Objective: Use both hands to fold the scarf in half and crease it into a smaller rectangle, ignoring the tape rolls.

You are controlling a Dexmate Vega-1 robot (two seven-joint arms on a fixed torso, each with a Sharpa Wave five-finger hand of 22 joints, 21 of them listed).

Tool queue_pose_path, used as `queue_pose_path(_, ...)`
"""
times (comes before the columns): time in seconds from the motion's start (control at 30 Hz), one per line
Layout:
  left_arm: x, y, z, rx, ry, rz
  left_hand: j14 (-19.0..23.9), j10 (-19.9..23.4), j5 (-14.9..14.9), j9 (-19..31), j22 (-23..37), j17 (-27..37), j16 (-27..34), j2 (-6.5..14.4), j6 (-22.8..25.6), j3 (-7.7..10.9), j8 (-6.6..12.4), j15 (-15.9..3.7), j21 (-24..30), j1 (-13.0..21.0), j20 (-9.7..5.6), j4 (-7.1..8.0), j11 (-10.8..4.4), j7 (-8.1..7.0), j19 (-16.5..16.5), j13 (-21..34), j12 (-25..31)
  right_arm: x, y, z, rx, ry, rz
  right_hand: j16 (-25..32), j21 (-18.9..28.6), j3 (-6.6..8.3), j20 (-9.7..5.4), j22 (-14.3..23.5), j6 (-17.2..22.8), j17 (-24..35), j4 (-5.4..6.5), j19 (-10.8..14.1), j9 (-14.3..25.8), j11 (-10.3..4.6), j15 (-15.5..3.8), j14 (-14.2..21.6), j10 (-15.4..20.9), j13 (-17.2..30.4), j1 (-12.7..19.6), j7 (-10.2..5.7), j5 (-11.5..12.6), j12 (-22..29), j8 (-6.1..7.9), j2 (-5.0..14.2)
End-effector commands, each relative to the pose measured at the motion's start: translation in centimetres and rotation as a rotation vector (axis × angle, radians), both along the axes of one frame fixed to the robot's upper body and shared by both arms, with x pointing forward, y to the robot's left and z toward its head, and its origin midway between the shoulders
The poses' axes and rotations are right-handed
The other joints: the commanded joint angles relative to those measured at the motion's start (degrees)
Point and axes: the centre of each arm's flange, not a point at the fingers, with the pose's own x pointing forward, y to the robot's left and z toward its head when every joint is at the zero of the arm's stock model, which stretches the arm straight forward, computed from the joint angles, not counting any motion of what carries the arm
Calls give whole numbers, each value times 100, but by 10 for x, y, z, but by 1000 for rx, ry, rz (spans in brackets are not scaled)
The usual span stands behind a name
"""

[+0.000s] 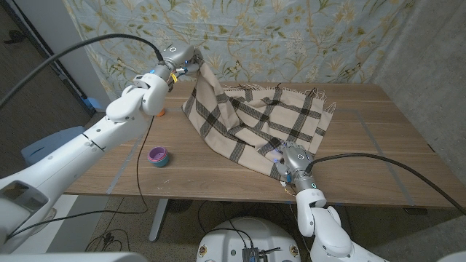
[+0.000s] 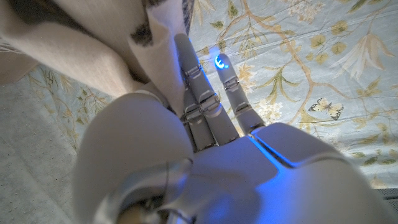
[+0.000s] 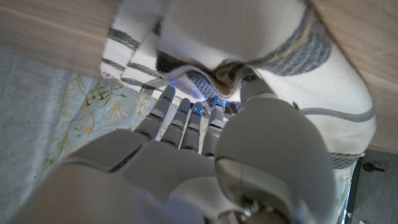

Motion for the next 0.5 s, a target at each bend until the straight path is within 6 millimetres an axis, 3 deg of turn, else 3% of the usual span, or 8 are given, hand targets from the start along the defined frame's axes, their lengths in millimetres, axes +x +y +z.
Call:
queue_pose_path(0.03,5,-6,-1,11,18,-14,25,58,34,683,-6,25,-4,79,524,179,96,-37,31,49,4,-167,-73,369,-15,21,-9,4,-8,-1,29,-103,-38,71,65,3,-2,13,193,28,95,163,3,0,-145,148,206,-5,-37,6,-56,79,55,104)
queue_pose_path(0.2,6,-8,-1,11,19,-17,24,50,34,693,-9,31,-15,81,513,180,87,-37,42,38,5,-165,-69,367,-28,27,-18,7,-9,-1,54,-127,-13,142,111,51,-43,8,1093,18,134,263,0,-55,-225,365,580,-31,-54,101,-178,173,277,186)
queue_pose_path(0.3,6,-9,-1,10,17,-19,23,46,34,699,-11,32,-23,82,522,182,88,-36,48,33,3,-164,-76,363,-32,23,-27,9,-9,-2,63,-132,8,172,138,199,-106,5,2044,4,98,300,11,-163,-357,467,794,-56,82,203,-256,189,541,263)
queue_pose_path(0.37,6,-9,-1,9,16,-19,29,50,34,693,-12,25,-29,80,523,183,81,-43,53,32,4,-167,-69,371,-33,22,-30,10,-9,-2,52,-128,2,199,147,242,-187,5,2282,21,97,312,15,-240,-429,498,856,-62,125,238,-271,186,616,273)
queue_pose_path(0.5,5,-8,-1,7,11,-15,7,24,38,716,-15,57,-35,82,503,190,75,-36,60,27,16,-170,-67,370,-51,61,-28,9,-10,-3,57,-146,-19,165,121,264,-504,9,2362,50,246,204,113,-430,-699,386,850,-62,42,322,-285,117,679,268)
